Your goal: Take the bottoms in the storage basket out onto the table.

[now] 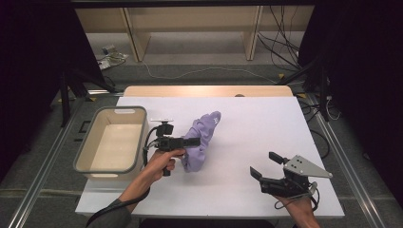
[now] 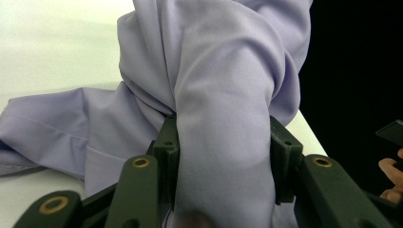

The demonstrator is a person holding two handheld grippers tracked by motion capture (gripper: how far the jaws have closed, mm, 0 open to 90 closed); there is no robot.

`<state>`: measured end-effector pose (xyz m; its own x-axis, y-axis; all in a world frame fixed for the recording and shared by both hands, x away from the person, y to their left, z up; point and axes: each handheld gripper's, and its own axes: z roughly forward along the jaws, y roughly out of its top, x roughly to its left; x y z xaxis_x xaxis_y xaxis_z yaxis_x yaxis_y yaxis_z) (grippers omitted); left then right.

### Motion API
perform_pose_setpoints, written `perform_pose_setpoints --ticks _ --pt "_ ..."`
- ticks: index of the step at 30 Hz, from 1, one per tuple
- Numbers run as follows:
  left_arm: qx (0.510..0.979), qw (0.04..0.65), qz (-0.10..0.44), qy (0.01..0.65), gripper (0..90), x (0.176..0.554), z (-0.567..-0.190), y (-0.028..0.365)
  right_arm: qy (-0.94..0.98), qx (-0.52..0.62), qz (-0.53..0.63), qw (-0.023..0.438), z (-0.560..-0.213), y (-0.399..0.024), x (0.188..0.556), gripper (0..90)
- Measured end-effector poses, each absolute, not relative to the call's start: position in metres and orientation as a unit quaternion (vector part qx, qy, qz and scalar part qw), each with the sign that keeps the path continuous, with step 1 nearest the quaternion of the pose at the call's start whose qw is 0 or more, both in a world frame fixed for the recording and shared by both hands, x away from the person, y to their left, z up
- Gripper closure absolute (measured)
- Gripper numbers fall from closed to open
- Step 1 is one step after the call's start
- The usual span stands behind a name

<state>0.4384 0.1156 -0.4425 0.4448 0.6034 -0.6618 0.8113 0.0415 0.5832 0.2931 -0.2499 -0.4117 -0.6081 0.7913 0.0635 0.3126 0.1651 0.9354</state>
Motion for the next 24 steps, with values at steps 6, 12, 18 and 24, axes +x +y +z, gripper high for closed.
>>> perform_pose_setpoints --ticks 6,12,18,24 --pt "0.684 0.503 -0.098 0.519 56.9 0.438 -0.445 0.113 0.729 0.379 0.523 0.228 -0.412 -0.25 0.293 17.5" --pt "0.682 0.5 -0.108 0.523 56.5 0.439 -0.45 0.111 0.728 0.38 0.523 0.228 -0.412 -0.25 0.293 17.6" --pt "0.684 0.494 -0.103 0.527 56.4 0.44 -0.454 0.109 0.729 0.381 0.521 0.227 -0.412 -0.25 0.293 17.6" --pt "0.686 0.49 -0.104 0.527 55.9 0.441 -0.457 0.107 0.728 0.381 0.523 0.227 -0.413 -0.25 0.294 17.6"
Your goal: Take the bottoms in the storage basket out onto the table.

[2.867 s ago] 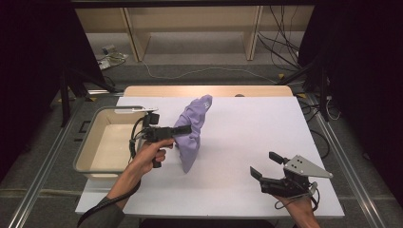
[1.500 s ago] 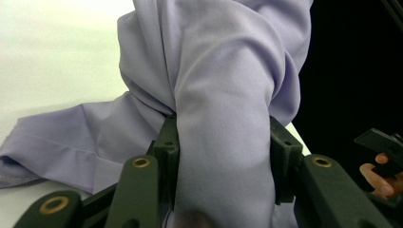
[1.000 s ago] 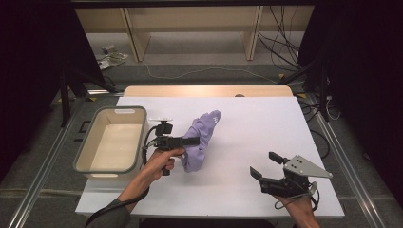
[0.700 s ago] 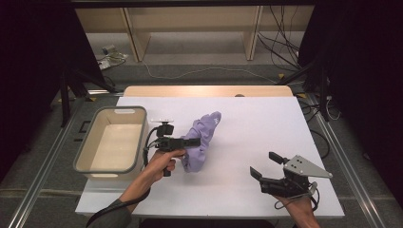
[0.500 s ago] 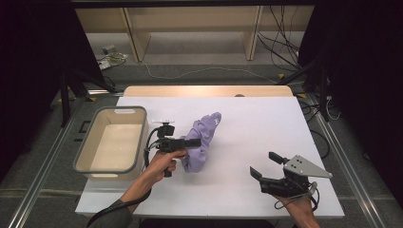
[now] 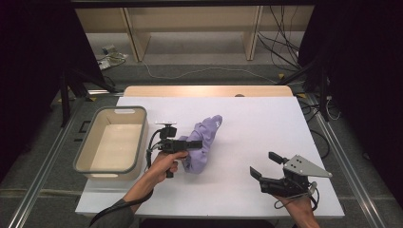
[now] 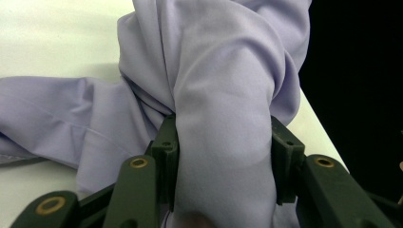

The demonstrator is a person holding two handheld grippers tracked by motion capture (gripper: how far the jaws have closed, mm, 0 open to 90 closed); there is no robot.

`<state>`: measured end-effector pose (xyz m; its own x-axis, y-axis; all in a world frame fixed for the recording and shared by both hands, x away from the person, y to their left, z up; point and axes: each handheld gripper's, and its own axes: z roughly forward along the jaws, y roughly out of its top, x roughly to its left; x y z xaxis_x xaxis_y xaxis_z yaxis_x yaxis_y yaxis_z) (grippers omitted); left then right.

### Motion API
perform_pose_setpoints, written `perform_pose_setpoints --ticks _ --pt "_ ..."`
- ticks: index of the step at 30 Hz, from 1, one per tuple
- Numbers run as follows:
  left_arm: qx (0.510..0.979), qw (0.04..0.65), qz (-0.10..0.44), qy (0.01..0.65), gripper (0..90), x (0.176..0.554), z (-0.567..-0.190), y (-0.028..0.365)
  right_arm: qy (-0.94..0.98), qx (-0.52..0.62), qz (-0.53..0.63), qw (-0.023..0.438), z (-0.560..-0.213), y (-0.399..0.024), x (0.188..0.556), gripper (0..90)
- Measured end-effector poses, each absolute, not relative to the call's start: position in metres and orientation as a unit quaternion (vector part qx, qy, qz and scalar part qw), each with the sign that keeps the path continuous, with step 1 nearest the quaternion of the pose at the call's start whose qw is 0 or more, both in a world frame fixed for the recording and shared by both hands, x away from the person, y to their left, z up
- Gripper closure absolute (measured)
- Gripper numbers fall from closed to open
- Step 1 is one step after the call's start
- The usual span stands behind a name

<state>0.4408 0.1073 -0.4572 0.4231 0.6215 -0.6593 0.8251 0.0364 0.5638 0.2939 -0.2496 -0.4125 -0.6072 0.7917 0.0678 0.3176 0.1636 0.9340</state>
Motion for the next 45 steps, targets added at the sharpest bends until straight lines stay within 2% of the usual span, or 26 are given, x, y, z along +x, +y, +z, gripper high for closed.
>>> perform_pose_setpoints --ticks 32,45 --pt "0.686 0.481 -0.086 0.539 49.9 0.441 -0.462 0.094 0.728 0.382 0.522 0.227 -0.413 -0.249 0.294 17.8" --pt "0.688 0.483 -0.091 0.534 39.9 0.441 -0.461 0.089 0.73 0.381 0.521 0.226 -0.413 -0.249 0.294 17.8"
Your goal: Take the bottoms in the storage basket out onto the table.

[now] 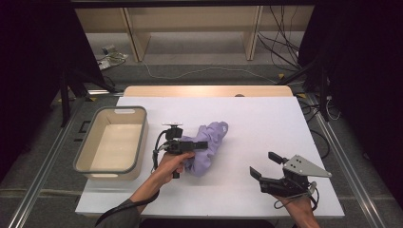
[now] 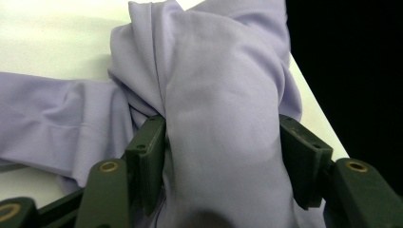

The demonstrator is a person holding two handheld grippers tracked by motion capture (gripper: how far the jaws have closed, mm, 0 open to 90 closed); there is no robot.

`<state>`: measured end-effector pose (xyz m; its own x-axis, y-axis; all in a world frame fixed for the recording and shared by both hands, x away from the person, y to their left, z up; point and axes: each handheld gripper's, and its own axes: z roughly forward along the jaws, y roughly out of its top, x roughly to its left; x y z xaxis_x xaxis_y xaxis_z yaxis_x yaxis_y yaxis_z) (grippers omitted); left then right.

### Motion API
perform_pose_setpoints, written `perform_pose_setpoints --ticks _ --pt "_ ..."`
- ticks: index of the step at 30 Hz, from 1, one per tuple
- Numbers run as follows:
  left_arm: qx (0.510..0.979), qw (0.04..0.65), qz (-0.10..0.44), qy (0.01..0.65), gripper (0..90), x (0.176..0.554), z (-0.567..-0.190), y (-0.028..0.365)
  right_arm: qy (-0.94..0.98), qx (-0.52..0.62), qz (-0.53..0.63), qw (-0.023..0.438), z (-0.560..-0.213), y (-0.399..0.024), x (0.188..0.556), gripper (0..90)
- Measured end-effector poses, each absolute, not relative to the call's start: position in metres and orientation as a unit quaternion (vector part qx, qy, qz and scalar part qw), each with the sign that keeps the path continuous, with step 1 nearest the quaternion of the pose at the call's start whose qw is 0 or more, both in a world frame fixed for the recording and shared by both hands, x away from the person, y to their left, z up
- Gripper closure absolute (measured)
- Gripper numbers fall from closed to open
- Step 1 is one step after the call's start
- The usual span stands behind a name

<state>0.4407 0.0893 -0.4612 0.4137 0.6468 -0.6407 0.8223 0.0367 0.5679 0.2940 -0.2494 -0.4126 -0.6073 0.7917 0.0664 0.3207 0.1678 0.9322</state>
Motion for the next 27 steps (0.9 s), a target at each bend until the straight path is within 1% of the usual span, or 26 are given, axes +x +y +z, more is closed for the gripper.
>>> perform_pose_setpoints --ticks 4,7,17,27 --pt "0.691 0.484 -0.091 0.529 36.1 0.44 -0.46 0.087 0.729 0.381 0.521 0.227 -0.413 -0.249 0.294 17.8" --pt "0.696 0.485 -0.09 0.523 35.3 0.439 -0.459 0.086 0.728 0.382 0.522 0.227 -0.413 -0.249 0.294 17.8" --pt "0.695 0.497 -0.094 0.511 27.8 0.438 -0.449 0.084 0.729 0.381 0.522 0.226 -0.413 -0.249 0.294 17.8" --pt "0.695 0.502 -0.094 0.507 26.0 0.436 -0.442 0.085 0.728 0.381 0.523 0.225 -0.413 -0.249 0.294 17.8"
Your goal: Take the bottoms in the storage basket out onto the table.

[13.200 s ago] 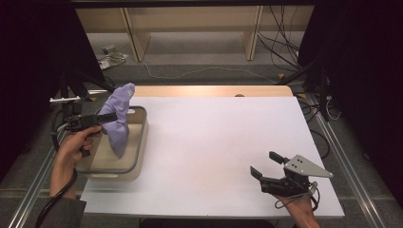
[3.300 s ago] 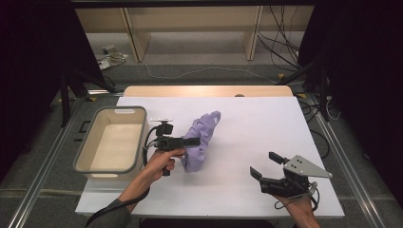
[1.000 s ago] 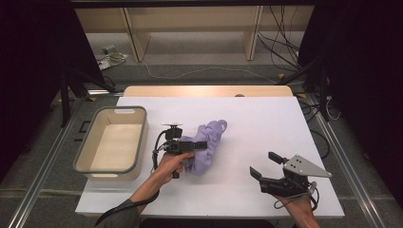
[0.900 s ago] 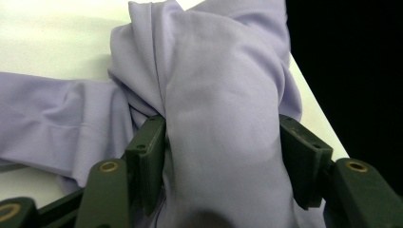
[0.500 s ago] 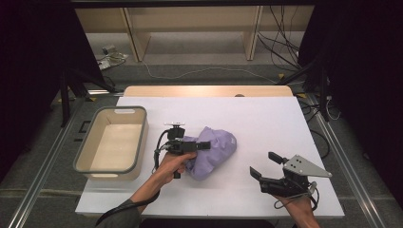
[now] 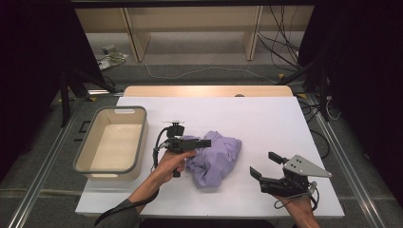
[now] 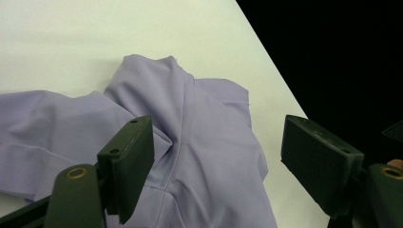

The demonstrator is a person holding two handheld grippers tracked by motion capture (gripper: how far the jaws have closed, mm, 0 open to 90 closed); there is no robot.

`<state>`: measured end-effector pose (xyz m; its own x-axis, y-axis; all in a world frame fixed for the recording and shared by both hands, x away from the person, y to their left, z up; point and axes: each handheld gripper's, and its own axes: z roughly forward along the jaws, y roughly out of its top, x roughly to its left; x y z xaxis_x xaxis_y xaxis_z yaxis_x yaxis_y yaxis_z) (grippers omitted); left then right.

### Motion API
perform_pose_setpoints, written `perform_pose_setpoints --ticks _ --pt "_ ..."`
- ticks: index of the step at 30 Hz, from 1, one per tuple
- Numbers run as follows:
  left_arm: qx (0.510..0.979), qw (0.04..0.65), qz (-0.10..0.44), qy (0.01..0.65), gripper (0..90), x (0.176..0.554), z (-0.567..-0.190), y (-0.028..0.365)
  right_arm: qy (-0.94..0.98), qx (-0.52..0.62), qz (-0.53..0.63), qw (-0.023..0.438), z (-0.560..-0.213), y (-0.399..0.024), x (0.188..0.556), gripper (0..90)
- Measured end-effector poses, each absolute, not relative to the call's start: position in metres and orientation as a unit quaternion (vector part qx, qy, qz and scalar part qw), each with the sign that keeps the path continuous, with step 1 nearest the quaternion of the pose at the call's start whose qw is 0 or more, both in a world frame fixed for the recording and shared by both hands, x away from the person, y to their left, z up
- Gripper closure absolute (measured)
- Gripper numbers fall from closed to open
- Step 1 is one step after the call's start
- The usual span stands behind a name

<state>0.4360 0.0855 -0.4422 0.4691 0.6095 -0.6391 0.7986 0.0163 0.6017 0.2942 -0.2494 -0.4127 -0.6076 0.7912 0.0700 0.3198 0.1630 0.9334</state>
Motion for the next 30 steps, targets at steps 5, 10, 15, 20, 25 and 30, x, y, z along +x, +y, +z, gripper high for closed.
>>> perform_pose_setpoints --ticks 5,10,15,20,25,30 --pt "0.695 0.504 -0.097 0.503 25.1 0.436 -0.44 0.087 0.728 0.381 0.523 0.225 -0.413 -0.249 0.294 17.8" --pt "0.699 0.507 -0.095 0.495 23.2 0.435 -0.437 0.088 0.728 0.381 0.523 0.225 -0.413 -0.25 0.294 17.8" --pt "0.698 0.513 -0.099 0.49 17.8 0.433 -0.432 0.089 0.728 0.382 0.524 0.225 -0.412 -0.25 0.294 17.8" --pt "0.697 0.523 -0.094 0.482 15.3 0.431 -0.429 0.092 0.729 0.38 0.522 0.226 -0.412 -0.25 0.293 17.8" --pt "0.698 0.537 -0.078 0.468 15.4 0.426 -0.423 0.097 0.729 0.38 0.523 0.226 -0.412 -0.25 0.293 17.8" --pt "0.703 0.551 -0.065 0.445 15.4 0.419 -0.419 0.099 0.729 0.38 0.523 0.226 -0.412 -0.25 0.293 17.8"
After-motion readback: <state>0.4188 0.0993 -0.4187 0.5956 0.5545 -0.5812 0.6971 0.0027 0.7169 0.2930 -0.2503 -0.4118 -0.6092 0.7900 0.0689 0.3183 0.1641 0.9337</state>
